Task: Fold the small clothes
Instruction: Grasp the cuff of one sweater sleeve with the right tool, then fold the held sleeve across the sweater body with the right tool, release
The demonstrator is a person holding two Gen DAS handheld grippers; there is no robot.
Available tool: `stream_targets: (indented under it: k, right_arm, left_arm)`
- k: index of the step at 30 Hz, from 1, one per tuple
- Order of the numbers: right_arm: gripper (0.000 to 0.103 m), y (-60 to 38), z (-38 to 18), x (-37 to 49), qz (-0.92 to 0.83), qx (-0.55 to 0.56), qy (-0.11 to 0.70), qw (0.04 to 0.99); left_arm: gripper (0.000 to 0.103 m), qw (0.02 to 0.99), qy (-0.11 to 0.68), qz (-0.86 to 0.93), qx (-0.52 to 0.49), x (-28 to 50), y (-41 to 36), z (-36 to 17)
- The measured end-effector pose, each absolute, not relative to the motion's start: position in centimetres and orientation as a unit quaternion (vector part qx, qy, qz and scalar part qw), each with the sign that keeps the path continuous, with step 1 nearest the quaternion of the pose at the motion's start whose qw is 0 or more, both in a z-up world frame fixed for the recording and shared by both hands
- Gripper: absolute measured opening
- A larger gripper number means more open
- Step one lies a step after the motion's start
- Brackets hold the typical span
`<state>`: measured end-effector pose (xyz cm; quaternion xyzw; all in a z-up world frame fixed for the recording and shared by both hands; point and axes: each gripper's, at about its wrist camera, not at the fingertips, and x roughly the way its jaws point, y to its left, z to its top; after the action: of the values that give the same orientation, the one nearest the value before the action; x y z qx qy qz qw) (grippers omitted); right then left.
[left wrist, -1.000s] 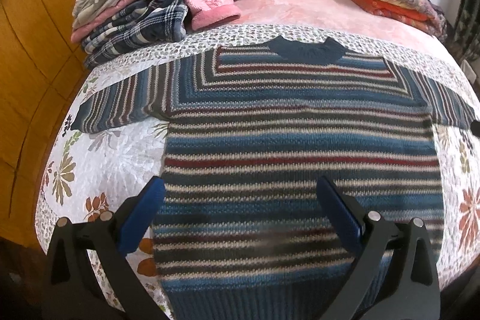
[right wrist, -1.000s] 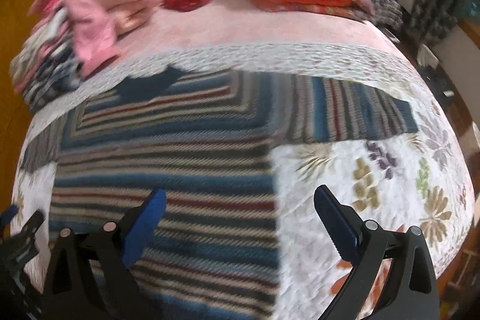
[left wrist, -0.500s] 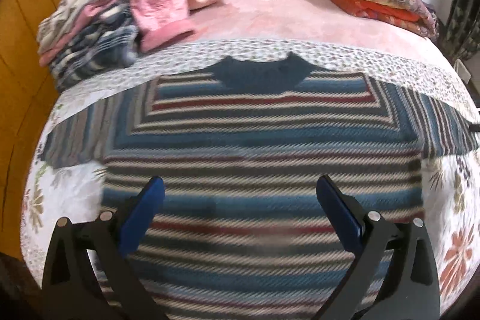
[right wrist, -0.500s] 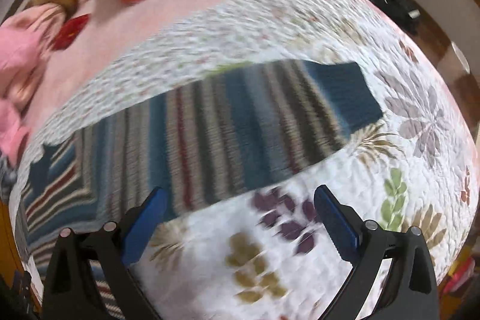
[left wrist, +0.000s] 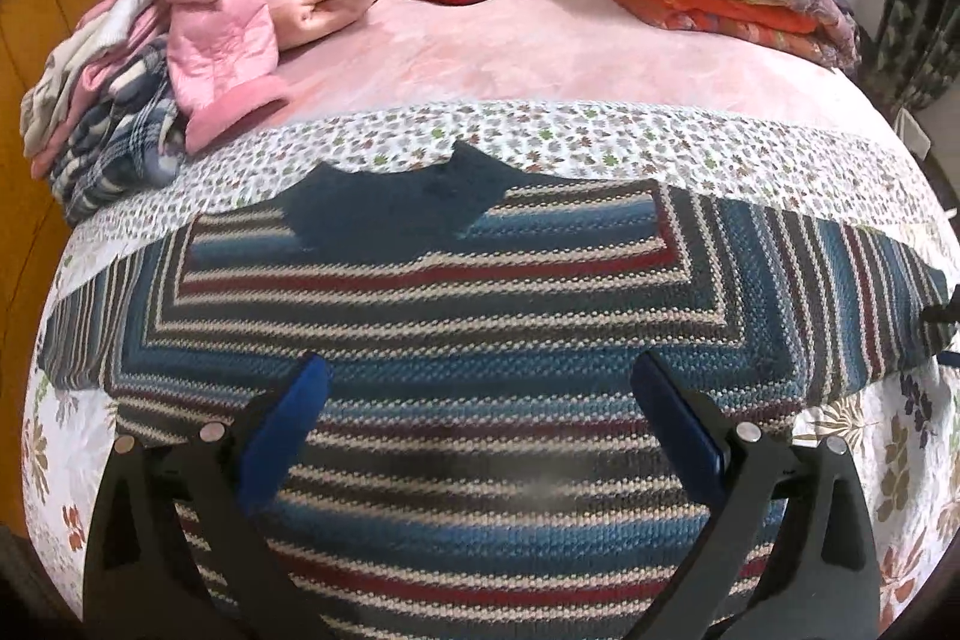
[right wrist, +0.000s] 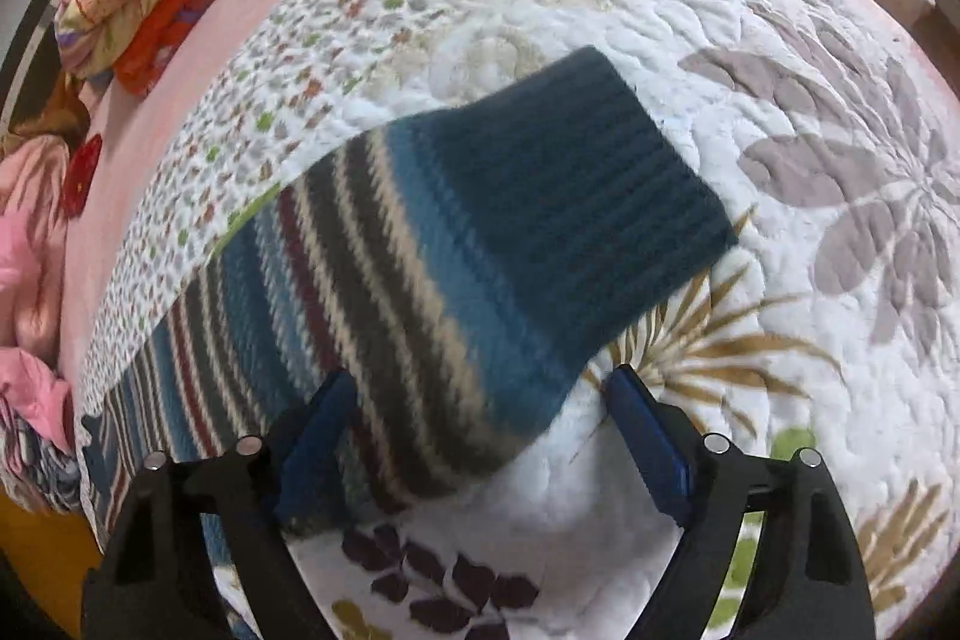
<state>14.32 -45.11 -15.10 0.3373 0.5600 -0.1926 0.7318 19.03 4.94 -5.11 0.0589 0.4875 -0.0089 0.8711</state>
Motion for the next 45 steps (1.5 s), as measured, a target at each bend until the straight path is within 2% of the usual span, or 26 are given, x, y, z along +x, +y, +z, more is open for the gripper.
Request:
stream_targets:
  k: [2,4,5,7,8,9,10,19,29,45]
  right_arm:
    - [0.081,-45.5,-14.9,14.6,-0.200,0.333,0.553,0.737]
    - [0.067,-45.8,-14.8,14.7,-0.206,0.332,0.543,0.743]
    - [0.064,-45.8,-14.7,14.6,-0.209,0.329,0.539,0.747]
    - [0.045,-45.9,-14.6,14.6,-0.203,0.328,0.533,0.753]
    - [0.039,-45.9,-14.5,14.4,-0.196,0.333,0.528,0.756]
    - [0.024,-46.1,-14.5,14.3,-0.185,0.345,0.523,0.757]
    - [0.016,-46.2,-14.3,14.2,-0.169,0.367,0.512,0.758]
    - [0.014,-43.2,-10.4,15.5,-0.137,0.349,0.491,0.786]
    - [0.014,-32.3,-5.6,18.4,-0.045,0.319,0.499,0.805]
    - [0.014,-11.9,-6.8,20.8,0.062,0.206,0.546,0.810]
  left_arm:
    - [0.100,0.871,0.488,-0.007,0.062,19.2,4.8,-5.3]
    - [0.100,0.868,0.493,-0.005,0.059,19.3,5.0,-5.6]
    - [0.100,0.867,0.495,-0.004,0.058,19.3,5.0,-5.7]
    - [0.100,0.865,0.498,-0.002,0.056,19.3,5.2,-5.8]
    - [0.100,0.865,0.498,-0.001,0.055,19.3,5.3,-5.8]
    - [0.100,0.865,0.498,0.000,0.056,19.2,5.5,-5.8]
    - [0.100,0.866,0.498,0.001,0.056,19.2,5.6,-5.8]
    - [0.100,0.864,0.501,0.019,0.043,18.7,9.6,-5.7]
    - [0.100,0.863,0.505,0.029,0.022,17.7,14.1,-5.4]
    - [0.100,0.863,0.503,0.039,-0.014,16.6,20.1,-4.8]
